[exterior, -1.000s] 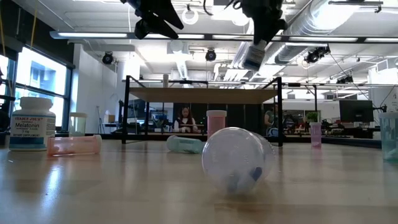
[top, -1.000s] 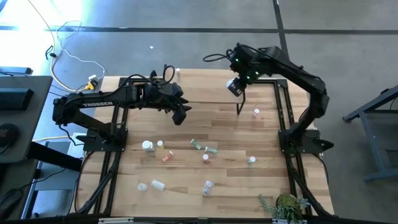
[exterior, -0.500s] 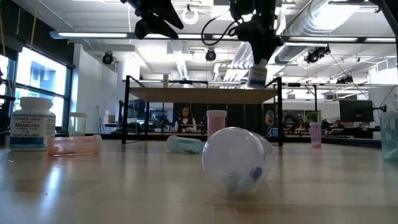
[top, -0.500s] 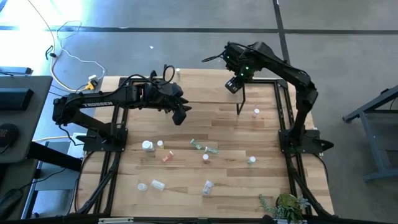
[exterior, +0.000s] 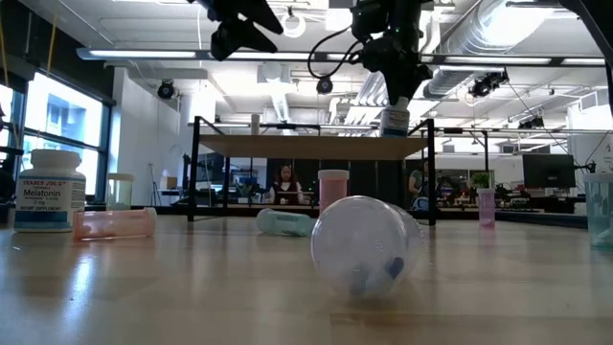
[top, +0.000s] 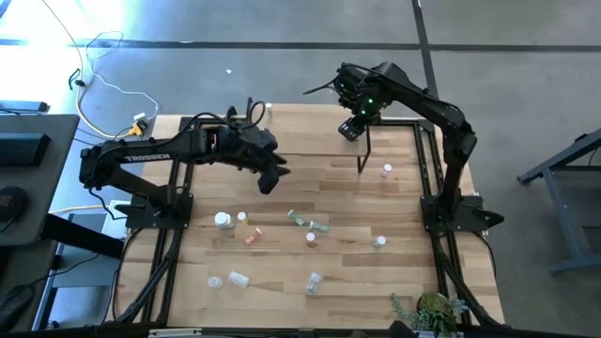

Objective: Pick and place medicine bottles onto shelf by color
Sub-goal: Put the white pill bottle on the shelf, then put the light yellow pill bottle on the shelf

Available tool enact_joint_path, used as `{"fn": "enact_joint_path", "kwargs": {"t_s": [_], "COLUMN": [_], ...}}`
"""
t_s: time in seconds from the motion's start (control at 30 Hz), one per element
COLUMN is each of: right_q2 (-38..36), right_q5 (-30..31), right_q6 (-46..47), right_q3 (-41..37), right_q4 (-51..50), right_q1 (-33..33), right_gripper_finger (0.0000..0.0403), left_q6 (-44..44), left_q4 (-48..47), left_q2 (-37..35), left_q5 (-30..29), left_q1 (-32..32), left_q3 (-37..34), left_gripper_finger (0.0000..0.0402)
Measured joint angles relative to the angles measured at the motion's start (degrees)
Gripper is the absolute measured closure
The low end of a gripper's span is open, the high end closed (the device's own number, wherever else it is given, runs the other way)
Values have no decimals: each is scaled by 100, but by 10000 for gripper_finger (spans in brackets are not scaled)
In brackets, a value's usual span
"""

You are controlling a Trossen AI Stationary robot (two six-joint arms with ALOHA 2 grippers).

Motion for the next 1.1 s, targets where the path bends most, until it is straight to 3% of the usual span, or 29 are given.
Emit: {"fn": "enact_joint_path", "kwargs": {"t_s": [0.43,0.73,0.9,1.1], "right_q2": [17,15,15,13], "right_q5": [111,139,587,604], "right_q6": [-5,-27,-157,-242], "right_q3": [-9,349,800,1548], "right_q4": [32,130,142,137], "right_q1": [-40,-48,-58,-158], "right_gripper_finger": [161,155,155,155], "left_q6": [-82,-329,-404,-462], "left_q4": [-591,-1177,-2008,-2818], "left_q2": [0,-2,-2,-2], "left_q5": [-6,-11,186,-392], "left_q1": [4,2,-46,-519], "left_q3": [0,2,2,2], "left_gripper_finger": [240,191,169,174]}}
